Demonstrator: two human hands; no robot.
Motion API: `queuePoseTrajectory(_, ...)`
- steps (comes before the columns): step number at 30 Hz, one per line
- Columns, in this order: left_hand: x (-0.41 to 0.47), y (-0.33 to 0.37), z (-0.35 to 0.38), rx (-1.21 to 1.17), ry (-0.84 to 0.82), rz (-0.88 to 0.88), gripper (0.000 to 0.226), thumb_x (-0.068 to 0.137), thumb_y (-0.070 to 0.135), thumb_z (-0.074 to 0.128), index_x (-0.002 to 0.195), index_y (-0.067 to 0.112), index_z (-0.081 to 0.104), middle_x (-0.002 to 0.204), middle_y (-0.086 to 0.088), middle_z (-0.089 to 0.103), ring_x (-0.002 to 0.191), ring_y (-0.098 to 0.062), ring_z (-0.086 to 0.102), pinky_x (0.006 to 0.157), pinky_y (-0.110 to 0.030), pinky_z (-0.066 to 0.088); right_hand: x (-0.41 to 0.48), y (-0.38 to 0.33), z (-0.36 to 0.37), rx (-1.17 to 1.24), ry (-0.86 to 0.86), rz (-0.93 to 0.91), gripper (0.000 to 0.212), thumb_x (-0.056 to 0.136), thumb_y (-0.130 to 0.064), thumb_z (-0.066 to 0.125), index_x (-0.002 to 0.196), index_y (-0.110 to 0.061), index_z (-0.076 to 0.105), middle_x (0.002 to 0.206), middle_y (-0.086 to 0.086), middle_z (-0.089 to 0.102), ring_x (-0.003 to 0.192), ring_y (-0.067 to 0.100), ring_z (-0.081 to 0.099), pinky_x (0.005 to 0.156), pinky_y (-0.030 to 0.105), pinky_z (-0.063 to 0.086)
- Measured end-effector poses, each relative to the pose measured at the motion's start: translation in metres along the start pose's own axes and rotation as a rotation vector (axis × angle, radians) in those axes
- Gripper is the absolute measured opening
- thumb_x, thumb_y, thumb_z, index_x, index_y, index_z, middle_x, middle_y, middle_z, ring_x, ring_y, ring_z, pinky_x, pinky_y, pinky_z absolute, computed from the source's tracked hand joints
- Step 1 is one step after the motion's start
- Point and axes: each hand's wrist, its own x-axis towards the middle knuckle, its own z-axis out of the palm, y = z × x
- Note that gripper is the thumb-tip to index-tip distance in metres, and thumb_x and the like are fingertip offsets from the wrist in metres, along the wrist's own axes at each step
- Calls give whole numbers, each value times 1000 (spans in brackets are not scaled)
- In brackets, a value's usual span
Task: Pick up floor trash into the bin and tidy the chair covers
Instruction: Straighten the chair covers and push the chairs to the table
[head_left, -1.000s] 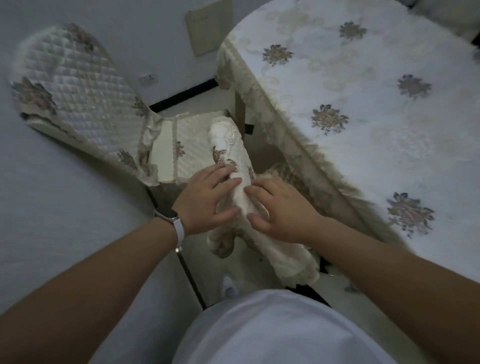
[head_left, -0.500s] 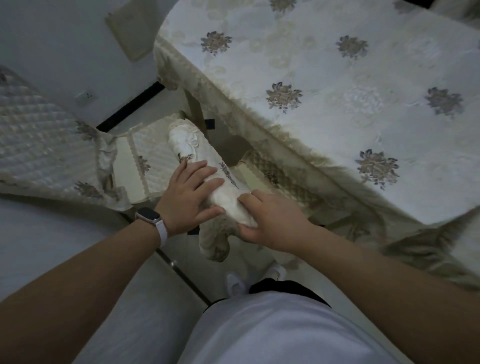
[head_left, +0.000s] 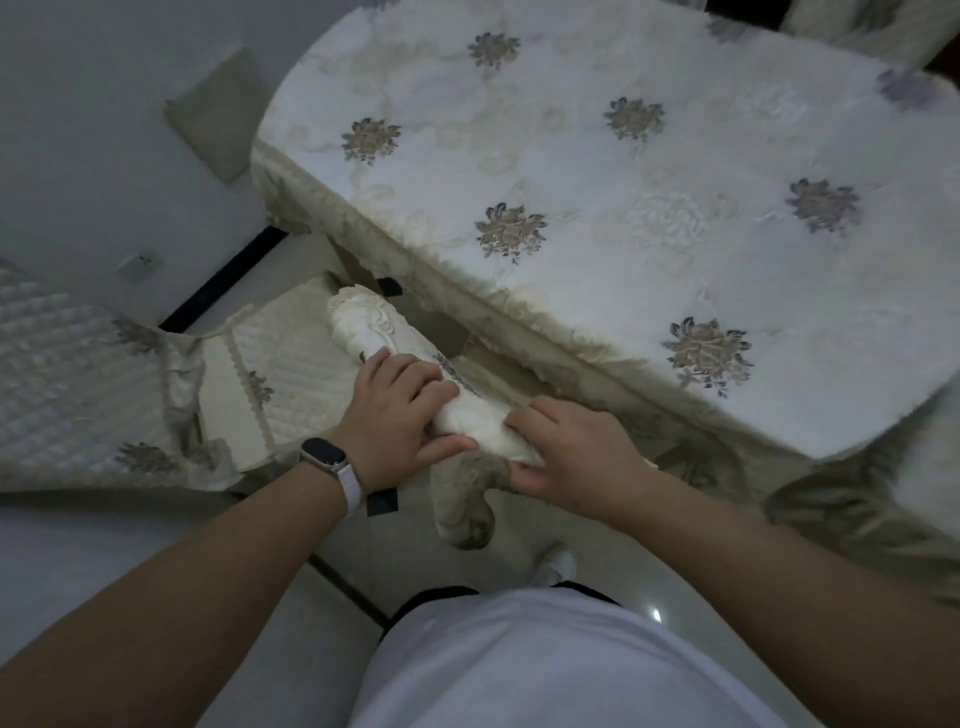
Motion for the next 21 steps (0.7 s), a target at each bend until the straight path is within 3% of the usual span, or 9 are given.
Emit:
queuePoseTrajectory(4,27,16,9,-54,11,-46,63,88,70,50,99,11,71,101,-8,64,97,-31,57,102,-57,36,-5,19,-7,-17,66,123,32,70,-40,60,93,-19,70,81,-1,63,67,23,61,41,29,45)
queuePoseTrajectory(8,47,25,18,-141,-7,-87,49,82,62,62,100,17,70,102,-2,62,100,-26,57,101,-63,31,-9,27,-9,-18,141,240,32,71,-33,62,97,-16,70,87,1,63,71,24,61,46,31,48)
queuePoseTrajectory(11,53,15,24,-161,-5,-3,44,83,57,62,100,18,72,102,-1,65,99,-22,57,105,-59,29,-10,25,-6,-59,178,284,33,69,-28,70,97,-12,70,88,5,63,71,25,59,49,30,46)
queuePoseTrajectory(16,55,-17,22,-275,-4,141,37,86,45,61,103,13,72,101,-3,66,96,-22,60,102,-51,35,-13,3,9,-98,221,476,36,70,-23,73,103,-8,68,96,9,64,82,27,59,70,36,48)
queuePoseTrajectory(21,62,-48,21,-353,-28,204,38,87,49,62,101,16,74,100,-3,67,95,-24,61,89,-46,42,1,-19,21,-169,281,653,45,74,-46,63,102,-11,68,98,6,63,91,28,59,90,43,42)
